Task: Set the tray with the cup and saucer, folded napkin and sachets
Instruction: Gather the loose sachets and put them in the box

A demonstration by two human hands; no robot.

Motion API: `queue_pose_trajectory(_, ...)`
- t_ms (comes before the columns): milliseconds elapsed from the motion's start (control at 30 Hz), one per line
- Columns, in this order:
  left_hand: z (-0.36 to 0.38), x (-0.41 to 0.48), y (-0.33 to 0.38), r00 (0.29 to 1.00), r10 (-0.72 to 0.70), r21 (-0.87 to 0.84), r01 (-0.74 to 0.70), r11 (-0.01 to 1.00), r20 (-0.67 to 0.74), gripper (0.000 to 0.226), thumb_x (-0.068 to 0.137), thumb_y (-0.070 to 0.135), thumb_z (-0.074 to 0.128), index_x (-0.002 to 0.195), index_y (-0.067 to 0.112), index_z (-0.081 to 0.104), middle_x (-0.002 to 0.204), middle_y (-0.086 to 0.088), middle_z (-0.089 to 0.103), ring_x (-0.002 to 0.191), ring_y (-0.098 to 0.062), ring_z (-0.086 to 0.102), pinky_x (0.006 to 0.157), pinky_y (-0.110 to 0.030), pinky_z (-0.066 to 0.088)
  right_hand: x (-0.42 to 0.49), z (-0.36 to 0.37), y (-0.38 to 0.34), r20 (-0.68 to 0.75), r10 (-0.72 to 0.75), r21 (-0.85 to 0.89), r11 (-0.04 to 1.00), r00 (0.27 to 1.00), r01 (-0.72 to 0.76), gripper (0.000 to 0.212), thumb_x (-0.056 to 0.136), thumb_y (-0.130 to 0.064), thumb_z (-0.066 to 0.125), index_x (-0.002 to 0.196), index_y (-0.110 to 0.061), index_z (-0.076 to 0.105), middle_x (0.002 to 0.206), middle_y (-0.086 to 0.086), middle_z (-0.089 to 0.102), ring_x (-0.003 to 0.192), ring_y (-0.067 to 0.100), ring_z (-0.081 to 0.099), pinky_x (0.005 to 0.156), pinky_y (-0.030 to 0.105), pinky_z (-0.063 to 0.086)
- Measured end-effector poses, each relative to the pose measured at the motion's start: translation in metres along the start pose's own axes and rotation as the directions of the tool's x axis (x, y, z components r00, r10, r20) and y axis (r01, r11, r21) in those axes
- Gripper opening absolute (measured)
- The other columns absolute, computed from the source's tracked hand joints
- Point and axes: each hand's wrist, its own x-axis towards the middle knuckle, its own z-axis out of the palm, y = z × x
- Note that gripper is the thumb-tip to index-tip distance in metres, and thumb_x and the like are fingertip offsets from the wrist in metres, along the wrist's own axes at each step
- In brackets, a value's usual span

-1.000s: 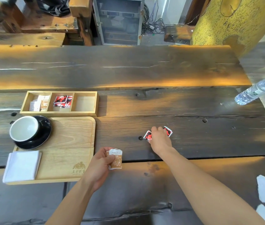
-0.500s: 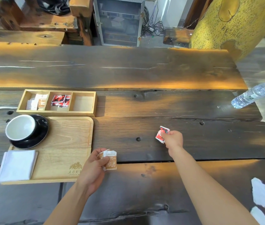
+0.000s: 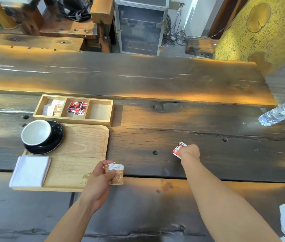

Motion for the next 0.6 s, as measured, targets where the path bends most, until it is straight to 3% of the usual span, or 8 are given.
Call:
queue_pose_trajectory(100,-0.007,-0.004,0.001,1.0,0.021,0.011,-0.021,1.0,-0.016,0.03,0.096,-0.013,0.049,0.113,0.01,0.058,0.093,-0.011,0.067,0.074,-0.02,0.059,0.069,-0.032,0.048,0.002,-0.001,0.0,0.15,-0.05,0.223,0.975,0.987,0.016,0.03,0.088,-0.002,0.065,0.117,0.006,0.062,0.085,0.008,0.064,0.077,0.025,0.068,0.054,0.024,0.05)
queue_pose_trajectory(133,-0.01,-0.006,0.001,0.999,0.027,0.007,-0.027,1.0,-0.017,0.03,0.096,-0.013,0.05,0.112,0.01,0.058,0.092,-0.01,0.067,0.073,-0.019,0.059,0.069,-0.032,0.048,0.005,-0.001,0.003,0.183,-0.069,0.268,0.963,0.981,0.018,0.026,0.09,0.0,0.063,0.114,0.008,0.063,0.079,0.009,0.063,0.068,0.023,0.066,0.053,0.024,0.051)
queue_pose_trajectory(167,-0.013,-0.007,0.002,0.999,0.032,0.003,-0.032,0.999,-0.017,0.03,0.095,-0.013,0.05,0.111,0.011,0.059,0.091,-0.01,0.067,0.072,-0.019,0.059,0.068,-0.032,0.048,0.006,-0.001,0.005,0.187,-0.069,0.273,0.962,0.98,0.015,0.027,0.09,-0.001,0.063,0.115,0.009,0.063,0.081,0.012,0.065,0.068,0.025,0.066,0.058,0.027,0.054)
queue_pose_trajectory(267,-0.023,-0.01,0.008,0.999,0.049,-0.009,-0.049,0.999,-0.018,0.029,0.095,-0.012,0.052,0.108,0.013,0.06,0.088,-0.008,0.069,0.068,-0.016,0.06,0.065,-0.031,0.049,0.001,0.004,0.007,-0.011,-0.048,0.043,0.998,0.999,0.048,0.038,0.085,-0.011,0.069,0.121,0.001,0.061,0.116,0.023,0.066,0.106,0.041,0.062,0.087,0.04,0.054)
queue_pose_trajectory(333,-0.032,-0.01,0.017,0.998,0.059,-0.036,-0.059,0.998,-0.021,0.03,0.095,-0.011,0.052,0.108,0.014,0.061,0.088,-0.008,0.069,0.067,-0.017,0.06,0.062,-0.03,0.049,-0.009,0.007,0.006,-0.069,-0.164,-0.019,0.986,0.984,0.163,0.036,0.084,-0.013,0.07,0.115,-0.002,0.056,0.119,0.024,0.065,0.109,0.043,0.061,0.081,0.041,0.049)
queue_pose_trajectory(433,-0.05,-0.007,0.041,0.994,0.11,-0.063,-0.111,0.992,-0.018,0.031,0.095,-0.011,0.054,0.107,0.016,0.064,0.089,-0.01,0.07,0.068,-0.02,0.062,0.063,-0.03,0.052,-0.021,0.011,0.003,-0.042,-0.338,-0.067,0.94,0.94,0.335,0.032,0.087,-0.018,0.071,0.101,-0.01,0.044,0.11,0.022,0.066,0.094,0.039,0.062,0.071,0.035,0.041)
queue_pose_trajectory(600,-0.097,0.011,0.107,0.968,0.252,0.002,-0.252,0.968,-0.007,0.041,0.091,-0.008,0.062,0.119,0.021,0.068,0.097,-0.009,0.077,0.081,-0.021,0.074,0.068,-0.03,0.059,-0.072,0.028,-0.041,0.095,-0.578,0.004,0.815,0.811,0.58,0.026,0.087,-0.021,0.077,0.097,-0.014,0.054,0.106,0.013,0.066,0.091,0.027,0.059,0.077,0.036,0.047)
